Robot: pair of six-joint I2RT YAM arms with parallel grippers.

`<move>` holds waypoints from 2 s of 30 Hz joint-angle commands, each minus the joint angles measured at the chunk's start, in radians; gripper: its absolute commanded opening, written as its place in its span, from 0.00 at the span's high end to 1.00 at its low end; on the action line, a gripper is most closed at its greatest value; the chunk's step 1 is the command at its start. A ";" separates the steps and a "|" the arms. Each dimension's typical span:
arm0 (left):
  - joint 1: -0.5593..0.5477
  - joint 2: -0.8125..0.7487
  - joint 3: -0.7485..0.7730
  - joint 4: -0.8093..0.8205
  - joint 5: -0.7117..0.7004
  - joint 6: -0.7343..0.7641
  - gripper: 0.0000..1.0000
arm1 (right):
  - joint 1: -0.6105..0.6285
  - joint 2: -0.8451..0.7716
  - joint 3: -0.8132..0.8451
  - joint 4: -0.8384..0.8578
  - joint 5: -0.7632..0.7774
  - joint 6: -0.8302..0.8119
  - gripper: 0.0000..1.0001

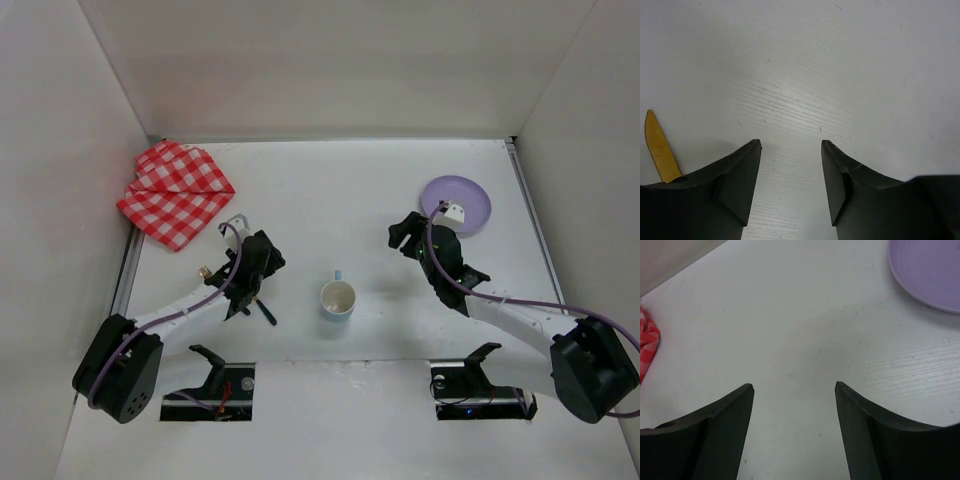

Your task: Set the dinner table for one person

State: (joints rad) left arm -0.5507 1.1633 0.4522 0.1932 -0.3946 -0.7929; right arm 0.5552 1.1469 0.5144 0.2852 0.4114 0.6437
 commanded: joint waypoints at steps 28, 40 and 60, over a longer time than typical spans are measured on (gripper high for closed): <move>0.260 0.265 0.362 -0.041 -0.234 0.067 0.61 | 0.008 0.059 0.056 0.028 -0.034 -0.022 0.69; 0.475 0.599 0.562 -0.054 -0.138 0.043 0.61 | 0.019 0.080 0.064 0.037 -0.048 -0.036 0.50; 0.521 0.559 0.488 0.025 -0.257 0.038 0.60 | 0.082 0.172 0.118 0.026 -0.063 -0.068 0.41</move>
State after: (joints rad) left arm -0.0406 1.7851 0.9421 0.1741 -0.6071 -0.7525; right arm 0.6239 1.3140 0.5854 0.2886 0.3511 0.5964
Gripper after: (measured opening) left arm 0.404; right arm 0.587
